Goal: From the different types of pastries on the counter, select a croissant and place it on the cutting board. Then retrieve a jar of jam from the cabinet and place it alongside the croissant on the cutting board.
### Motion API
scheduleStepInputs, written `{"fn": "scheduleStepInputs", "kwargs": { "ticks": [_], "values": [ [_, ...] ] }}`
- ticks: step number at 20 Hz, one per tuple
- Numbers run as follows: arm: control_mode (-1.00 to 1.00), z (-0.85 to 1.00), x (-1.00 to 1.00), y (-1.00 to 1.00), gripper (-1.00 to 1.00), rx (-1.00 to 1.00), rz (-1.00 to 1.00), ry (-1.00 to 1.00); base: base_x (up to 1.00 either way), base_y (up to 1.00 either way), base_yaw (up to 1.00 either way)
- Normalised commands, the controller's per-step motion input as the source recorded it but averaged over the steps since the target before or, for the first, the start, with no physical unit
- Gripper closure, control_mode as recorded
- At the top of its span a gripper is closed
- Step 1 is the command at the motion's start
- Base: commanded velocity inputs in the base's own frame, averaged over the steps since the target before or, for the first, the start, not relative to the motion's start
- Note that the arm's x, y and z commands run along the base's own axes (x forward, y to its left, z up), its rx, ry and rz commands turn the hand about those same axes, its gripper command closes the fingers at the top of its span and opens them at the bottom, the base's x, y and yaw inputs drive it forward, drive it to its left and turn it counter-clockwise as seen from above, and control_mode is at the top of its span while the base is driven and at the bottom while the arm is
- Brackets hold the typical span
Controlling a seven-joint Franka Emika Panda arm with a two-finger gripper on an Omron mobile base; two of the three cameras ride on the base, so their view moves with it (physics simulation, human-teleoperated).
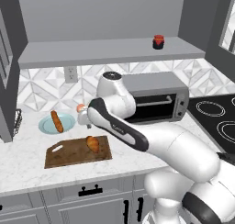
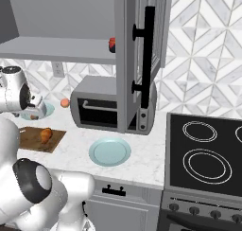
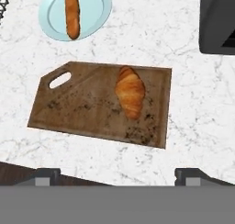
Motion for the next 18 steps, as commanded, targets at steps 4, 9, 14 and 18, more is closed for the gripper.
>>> {"fn": "scheduleStepInputs", "kwargs": {
  "ticks": [4,9,14,18],
  "values": [
    [-1.00,0.89,-0.53,-0.34,-1.00,0.00,0.00,-0.02,0.00,0.00,0.00],
    [-1.00,0.82,-0.53,-0.39,-1.00,0.00,0.00,-0.05,0.00,0.00,0.00],
    [-1.00,0.84,-0.38,-0.53,-1.00,0.01,0.00,-0.06,0.00,0.00,0.00],
    [-1.00,0.82,-0.34,-0.59,-1.00,0.00,0.00,-0.04,0.00,0.00,0.00]
  ]
}}
